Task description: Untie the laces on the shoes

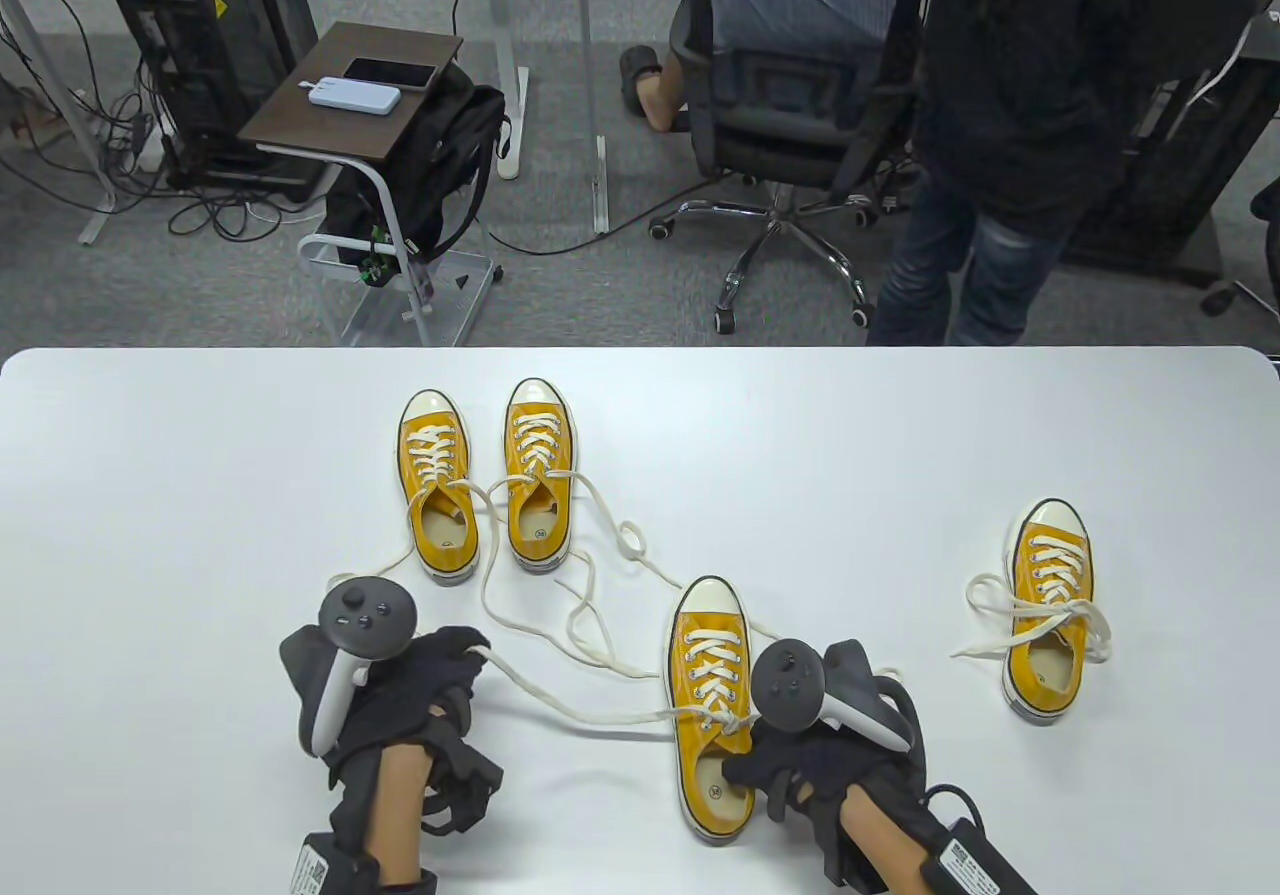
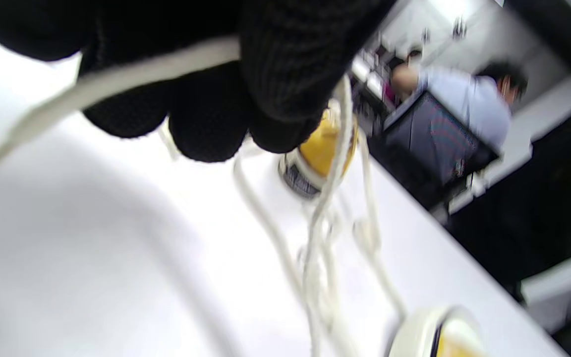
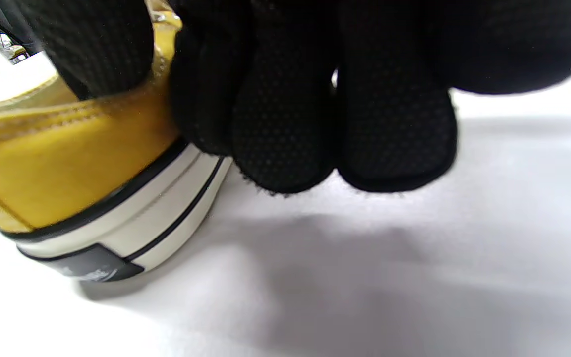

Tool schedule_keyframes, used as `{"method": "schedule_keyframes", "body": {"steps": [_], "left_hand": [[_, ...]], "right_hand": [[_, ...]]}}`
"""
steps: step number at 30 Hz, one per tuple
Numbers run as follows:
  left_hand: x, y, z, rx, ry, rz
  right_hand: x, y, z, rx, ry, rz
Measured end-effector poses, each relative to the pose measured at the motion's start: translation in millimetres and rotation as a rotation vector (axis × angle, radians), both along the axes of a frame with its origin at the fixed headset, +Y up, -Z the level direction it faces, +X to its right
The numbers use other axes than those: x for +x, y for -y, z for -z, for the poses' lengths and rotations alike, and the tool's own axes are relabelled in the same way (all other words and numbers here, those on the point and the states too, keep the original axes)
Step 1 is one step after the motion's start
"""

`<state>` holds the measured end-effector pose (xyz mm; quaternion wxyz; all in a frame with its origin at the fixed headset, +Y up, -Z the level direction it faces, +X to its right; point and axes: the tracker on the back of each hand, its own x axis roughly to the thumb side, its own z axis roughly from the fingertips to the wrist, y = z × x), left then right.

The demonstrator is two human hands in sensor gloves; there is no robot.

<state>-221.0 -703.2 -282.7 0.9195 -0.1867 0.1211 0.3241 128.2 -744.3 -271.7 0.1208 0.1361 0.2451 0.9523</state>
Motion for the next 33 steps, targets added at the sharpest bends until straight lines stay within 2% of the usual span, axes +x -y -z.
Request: {"method": "schedule_keyframes", "body": {"steps": [5, 8, 11, 13, 18, 20, 22, 23, 25, 28, 31, 33], "left_hand": [[34.5, 20.1, 5.1, -0.2, 0.194, 0.086], [46.5, 26.5, 4.7, -0.265, 0.262, 0.108], [50.8, 25.8, 4.1, -0.265, 0.278, 0.087], [53.1, 23.5, 3.8, -0.233, 0.257, 0.109], [81.9, 19.9, 2.1, 0.068, 0.279, 0.081], [100.0, 19.4, -1.7, 0.134, 0.33, 0.056], [117.3, 20.0, -5.8, 0.169, 0.39, 0.047], [125.3, 20.1, -6.5, 0.162, 0.433, 0.051], [129.7, 19.3, -9.4, 0.121, 0.44, 0.074], [133.2, 19.6, -8.7, 0.254, 0.452, 0.03], [139.1, 21.2, -6.7, 0.384, 0.476, -0.091], [145.7, 22.6, -6.9, 0.4, 0.477, -0.124]], "right_hand": [[2.8, -1.0, 0.2, -0.021, -0.003, 0.019], [4.0, -1.5, 0.3, -0.021, -0.004, 0.019], [6.3, -4.8, 0.5, -0.012, 0.001, 0.029], [10.2, -9.8, 1.5, -0.003, 0.018, 0.049], [25.6, -26.4, 5.1, 0.139, 0.113, 0.168], [26.4, -26.1, 6.0, 0.192, 0.138, 0.203], [23.6, -22.5, 6.4, 0.189, 0.119, 0.224], [21.6, -19.8, 6.1, 0.177, 0.117, 0.228], [17.3, -16.1, 5.3, 0.171, 0.108, 0.225], [12.6, -14.3, 4.9, 0.206, 0.106, 0.214], [10.0, -13.6, 4.7, 0.218, 0.103, 0.228], [9.0, -12.4, 5.3, 0.226, 0.103, 0.24]]}}
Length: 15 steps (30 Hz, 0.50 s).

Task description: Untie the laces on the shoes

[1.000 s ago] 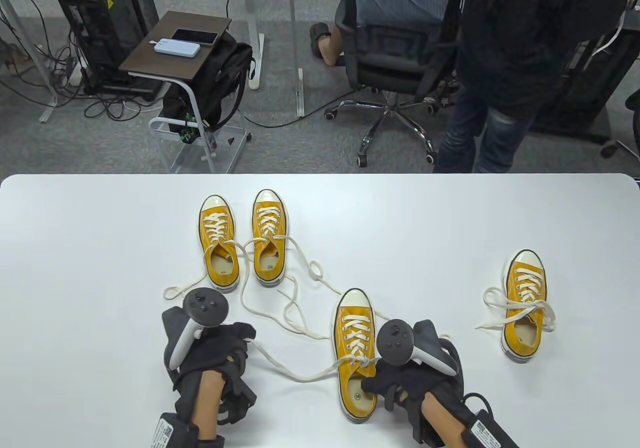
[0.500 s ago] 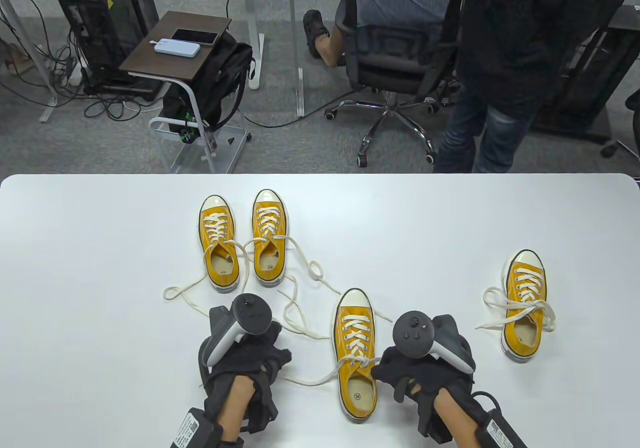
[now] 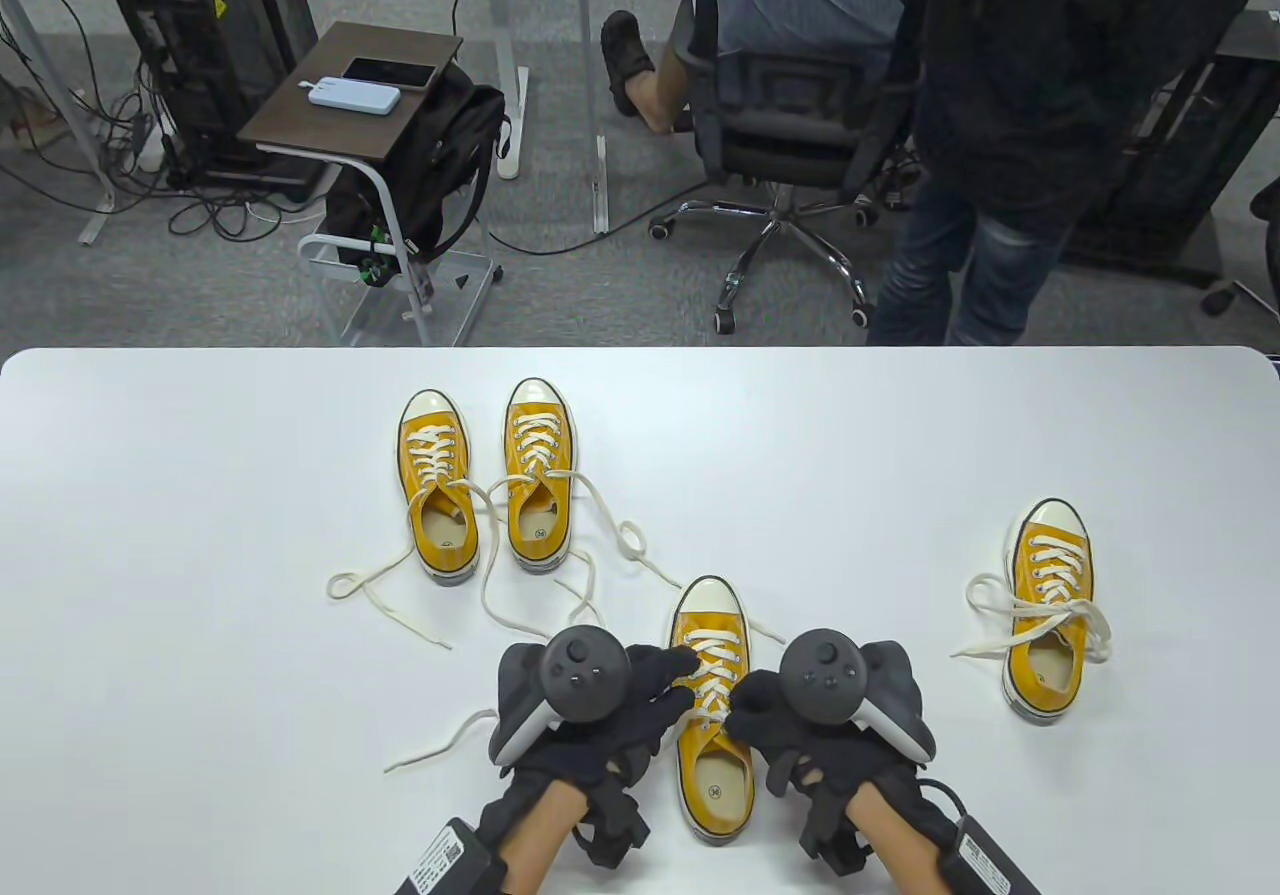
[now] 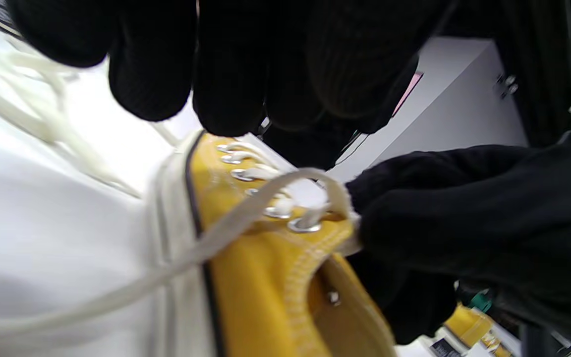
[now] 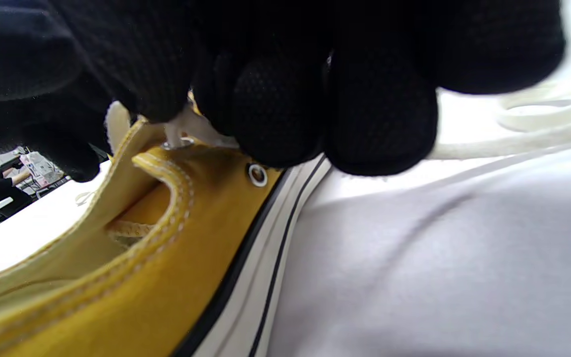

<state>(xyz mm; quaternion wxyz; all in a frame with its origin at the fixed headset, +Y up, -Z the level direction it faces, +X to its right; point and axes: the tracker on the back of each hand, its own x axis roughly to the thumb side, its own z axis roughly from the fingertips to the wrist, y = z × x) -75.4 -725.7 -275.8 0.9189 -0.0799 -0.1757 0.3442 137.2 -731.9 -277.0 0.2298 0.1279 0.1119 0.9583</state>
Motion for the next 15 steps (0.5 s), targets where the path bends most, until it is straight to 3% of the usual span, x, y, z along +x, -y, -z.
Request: {"method": "schedule_keyframes", "body": {"steps": [6, 8, 15], "left_hand": [[11.4, 10.3, -0.8, -0.04, 0.013, 0.077], [12.1, 11.3, -0.7, -0.003, 0.021, 0.053], [10.3, 20.4, 1.2, -0.08, -0.058, -0.07]], "right_hand": [[-2.4, 2.9, 1.2, -0.002, -0.008, 0.015], [-1.4, 2.0, 0.8, 0.005, -0.006, 0.04], [1.1, 5.8, 1.4, -0.034, -0.001, 0.074]]}}
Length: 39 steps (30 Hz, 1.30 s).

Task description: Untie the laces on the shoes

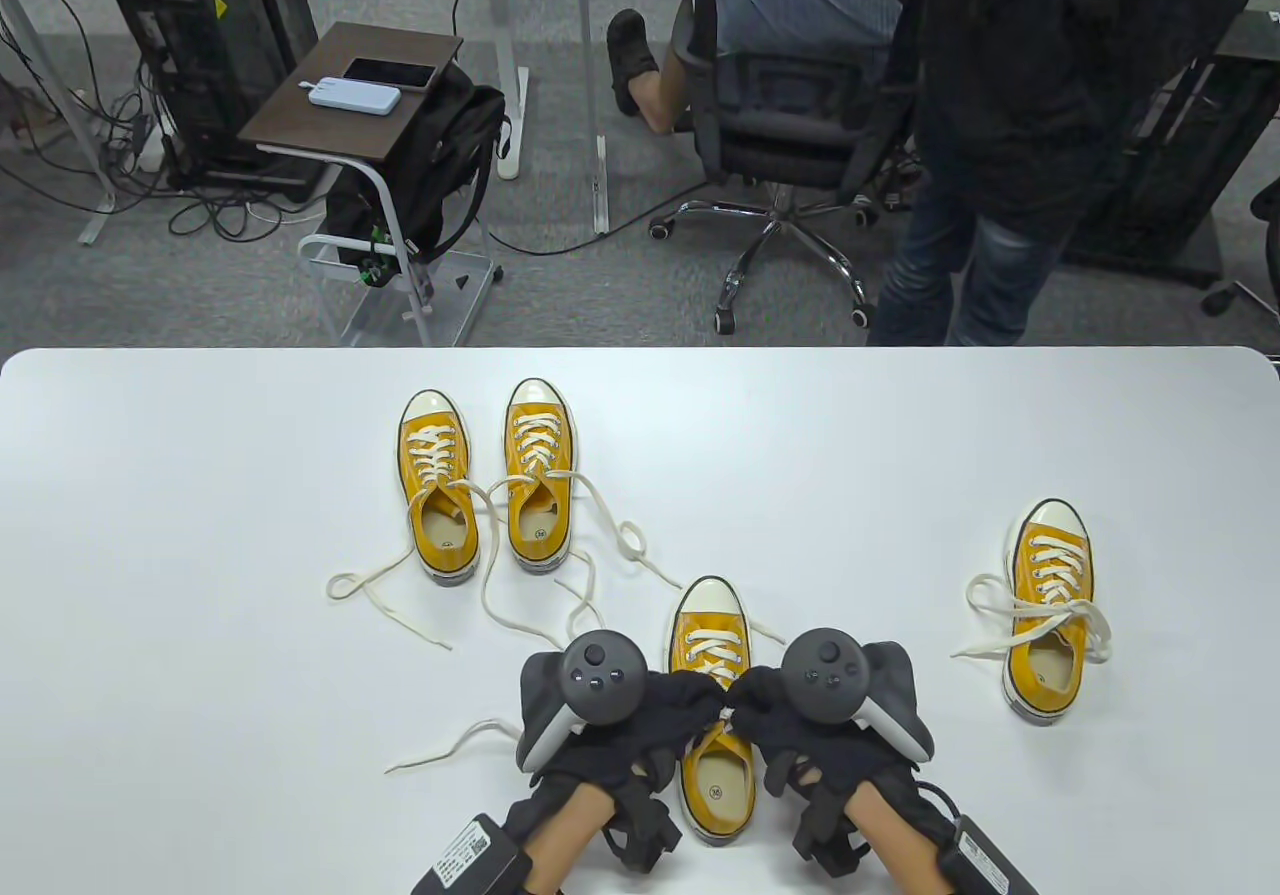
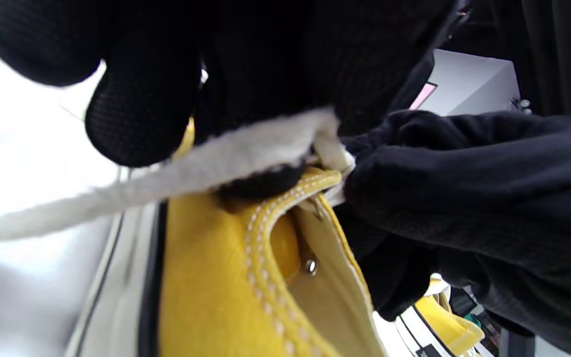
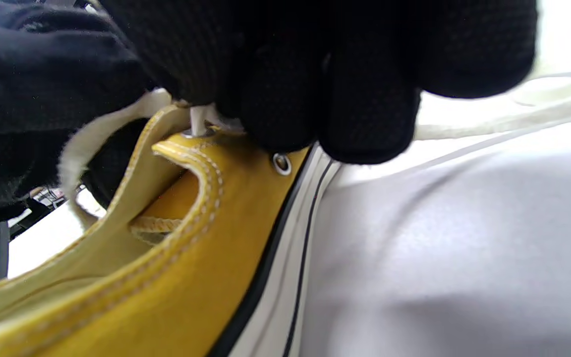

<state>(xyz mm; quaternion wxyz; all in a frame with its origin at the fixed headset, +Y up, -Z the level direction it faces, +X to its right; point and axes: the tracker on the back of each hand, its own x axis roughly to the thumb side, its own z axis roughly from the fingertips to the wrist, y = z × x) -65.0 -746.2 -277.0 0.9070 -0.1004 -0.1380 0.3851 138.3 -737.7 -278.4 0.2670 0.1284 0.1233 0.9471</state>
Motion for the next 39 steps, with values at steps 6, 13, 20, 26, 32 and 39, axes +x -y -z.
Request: {"method": "schedule_keyframes", "body": {"steps": [6, 13, 20, 26, 32, 39], "left_hand": [[-1.5, 6.3, 0.0, -0.082, -0.021, -0.042], [10.1, 4.1, -4.1, -0.012, -0.017, 0.042], [9.4, 7.0, -12.4, 0.009, -0.048, 0.045], [2.3, 14.7, -14.2, -0.01, -0.068, -0.042], [8.3, 8.0, -16.6, 0.088, -0.049, 0.042], [6.0, 14.4, -17.1, 0.046, -0.048, -0.007]], "right_hand": [[3.2, 2.9, 1.7, -0.024, 0.007, 0.039], [5.6, 4.5, 2.4, -0.044, 0.008, 0.057], [5.8, 2.8, 0.0, -0.047, 0.035, -0.003], [7.6, 7.1, 1.3, -0.08, 0.029, 0.021], [8.8, 5.4, 1.6, -0.097, 0.018, 0.027], [12.9, 7.0, 3.8, -0.143, 0.016, 0.043]]}}
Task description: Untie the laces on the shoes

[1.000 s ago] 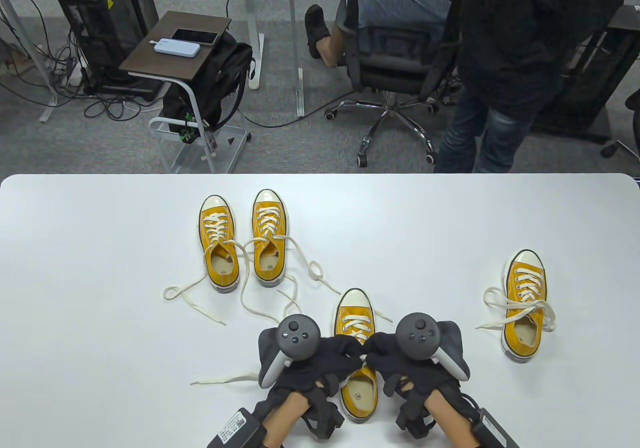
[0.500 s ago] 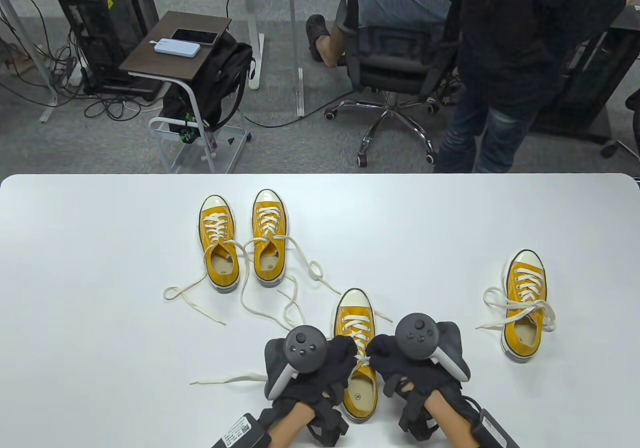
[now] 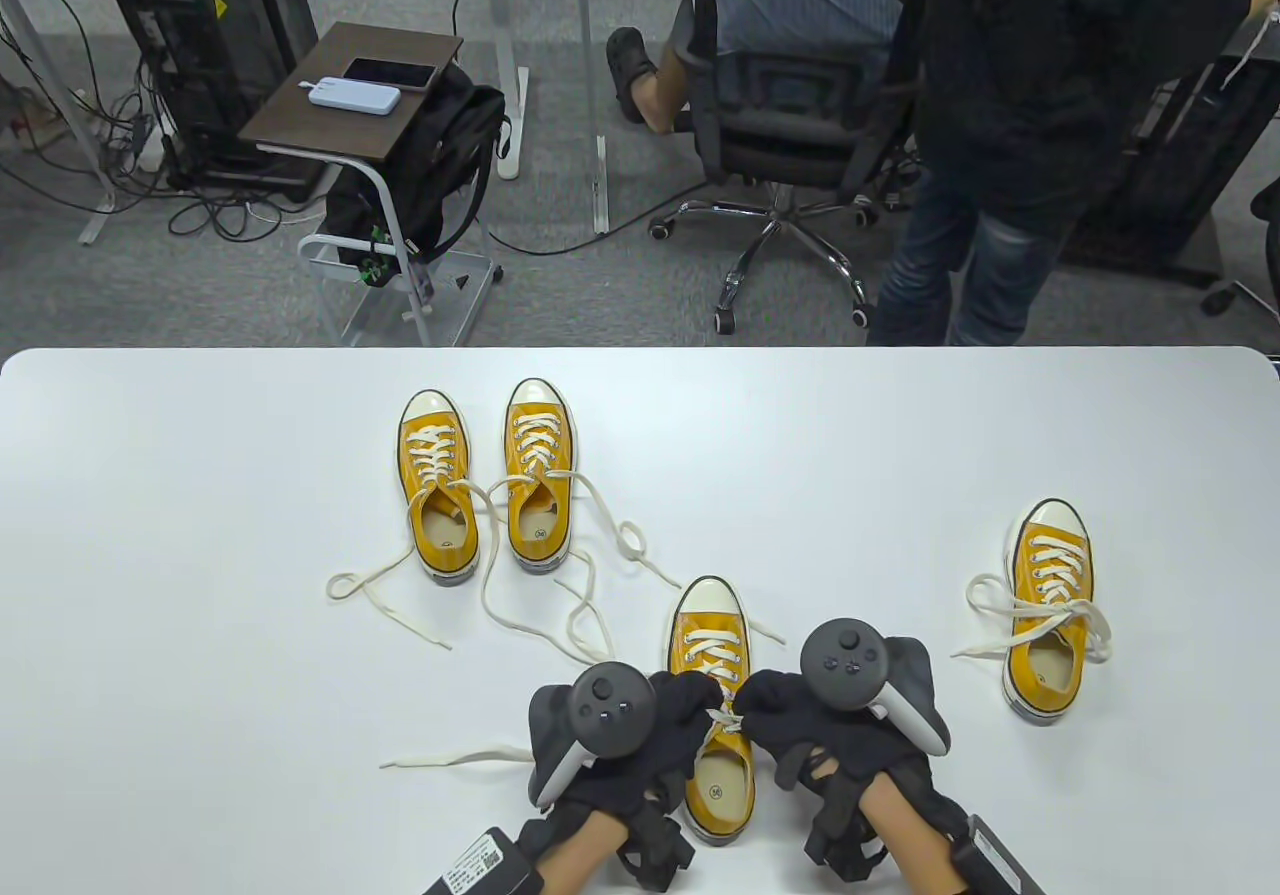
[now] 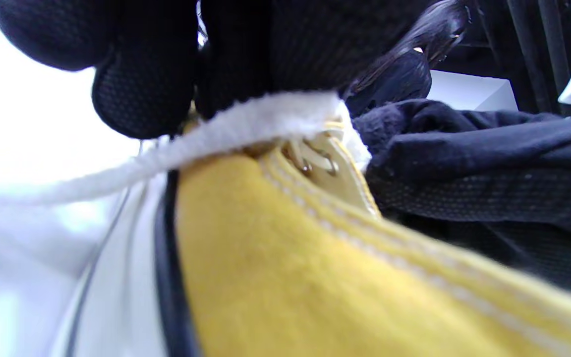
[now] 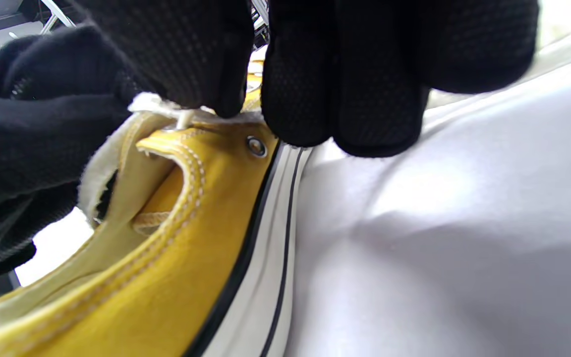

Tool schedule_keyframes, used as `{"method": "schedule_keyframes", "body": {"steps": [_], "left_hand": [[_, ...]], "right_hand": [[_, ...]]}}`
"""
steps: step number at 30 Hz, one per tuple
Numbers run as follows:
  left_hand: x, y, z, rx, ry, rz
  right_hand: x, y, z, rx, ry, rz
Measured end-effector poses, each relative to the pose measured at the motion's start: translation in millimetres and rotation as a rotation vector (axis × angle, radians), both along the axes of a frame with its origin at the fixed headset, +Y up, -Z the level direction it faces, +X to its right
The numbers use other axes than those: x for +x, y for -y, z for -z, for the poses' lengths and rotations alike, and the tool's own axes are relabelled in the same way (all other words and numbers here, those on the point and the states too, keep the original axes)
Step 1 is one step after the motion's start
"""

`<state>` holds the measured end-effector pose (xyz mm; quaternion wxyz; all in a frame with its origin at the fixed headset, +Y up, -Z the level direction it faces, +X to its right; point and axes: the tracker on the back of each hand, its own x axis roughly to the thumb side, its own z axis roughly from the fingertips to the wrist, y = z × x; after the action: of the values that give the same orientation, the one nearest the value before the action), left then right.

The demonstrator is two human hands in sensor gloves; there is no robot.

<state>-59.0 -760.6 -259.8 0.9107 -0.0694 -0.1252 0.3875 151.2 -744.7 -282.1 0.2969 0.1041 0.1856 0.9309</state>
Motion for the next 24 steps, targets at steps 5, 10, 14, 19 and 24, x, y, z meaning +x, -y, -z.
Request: {"method": "schedule_keyframes", "body": {"steps": [5, 10, 14, 19, 24], "left_hand": [[-2.3, -1.4, 1.0, -0.008, -0.001, -0.008], [-2.7, -1.2, 1.0, -0.006, 0.0, -0.009], [-4.3, -0.4, 1.1, -0.011, -0.018, -0.013], [-1.5, -2.5, -3.4, 0.031, -0.038, 0.019], [0.3, -5.1, -4.7, 0.056, -0.023, 0.048]], "right_hand": [[1.0, -5.8, -0.5, 0.067, 0.011, -0.018], [-9.5, -3.0, -2.3, 0.142, -0.011, -0.032], [-8.0, -6.2, -2.4, 0.169, -0.025, -0.044], [-6.9, -4.3, -3.0, 0.134, -0.026, -0.037], [-14.1, -4.4, -6.6, 0.232, -0.031, -0.07]]}}
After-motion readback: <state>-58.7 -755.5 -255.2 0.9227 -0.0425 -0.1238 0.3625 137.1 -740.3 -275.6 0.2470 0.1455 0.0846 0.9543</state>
